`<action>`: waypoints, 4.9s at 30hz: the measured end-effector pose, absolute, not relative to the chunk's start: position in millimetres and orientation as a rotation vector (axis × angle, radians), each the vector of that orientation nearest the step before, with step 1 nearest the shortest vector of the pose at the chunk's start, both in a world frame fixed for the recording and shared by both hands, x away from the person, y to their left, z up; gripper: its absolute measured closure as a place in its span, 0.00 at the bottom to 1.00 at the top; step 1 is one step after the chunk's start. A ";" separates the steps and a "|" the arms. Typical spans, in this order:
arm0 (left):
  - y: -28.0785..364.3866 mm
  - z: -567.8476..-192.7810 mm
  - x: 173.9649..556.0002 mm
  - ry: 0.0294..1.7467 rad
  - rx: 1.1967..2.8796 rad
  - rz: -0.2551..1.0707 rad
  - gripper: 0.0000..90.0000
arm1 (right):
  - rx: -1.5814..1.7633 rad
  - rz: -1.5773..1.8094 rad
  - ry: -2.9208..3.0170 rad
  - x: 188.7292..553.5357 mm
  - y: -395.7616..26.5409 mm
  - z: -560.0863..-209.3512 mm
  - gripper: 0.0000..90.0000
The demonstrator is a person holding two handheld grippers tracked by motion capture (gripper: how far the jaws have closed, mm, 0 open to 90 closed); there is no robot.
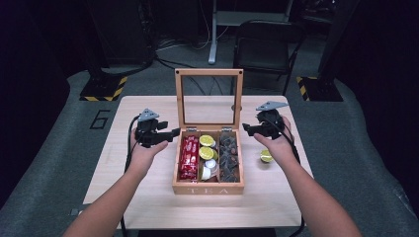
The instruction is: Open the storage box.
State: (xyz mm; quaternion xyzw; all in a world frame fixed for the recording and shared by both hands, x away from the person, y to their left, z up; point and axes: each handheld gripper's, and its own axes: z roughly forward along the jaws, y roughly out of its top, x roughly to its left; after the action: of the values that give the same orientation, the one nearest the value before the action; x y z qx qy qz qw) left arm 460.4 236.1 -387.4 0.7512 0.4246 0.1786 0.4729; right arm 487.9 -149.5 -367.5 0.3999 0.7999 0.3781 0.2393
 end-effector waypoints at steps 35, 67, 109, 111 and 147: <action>235.1 -389.5 461.4 1.039 1.838 0.427 0.40 | 1.149 1.033 2.177 515.3 -131.2 -359.0 0.35; 236.1 -392.6 463.9 1.050 1.846 0.418 0.40 | 1.253 1.016 2.158 553.0 -124.3 -376.8 0.34; 248.0 -396.2 458.2 1.066 1.842 0.419 0.40 | 1.219 1.056 2.204 572.7 -99.5 -396.2 0.33; 249.2 -397.3 457.9 1.071 1.839 0.417 0.40 | 1.241 1.062 2.194 572.5 -97.2 -396.6 0.32; 249.3 -402.2 459.7 1.083 1.828 0.403 0.40 | 1.317 1.029 2.126 570.3 -106.8 -391.0 0.69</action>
State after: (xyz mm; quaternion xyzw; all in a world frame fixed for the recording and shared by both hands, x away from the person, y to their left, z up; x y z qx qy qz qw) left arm 459.7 249.3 -402.2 0.7461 0.4419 0.1643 0.4701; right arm 570.3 -106.8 -391.0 0.4754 0.7675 0.3715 0.2166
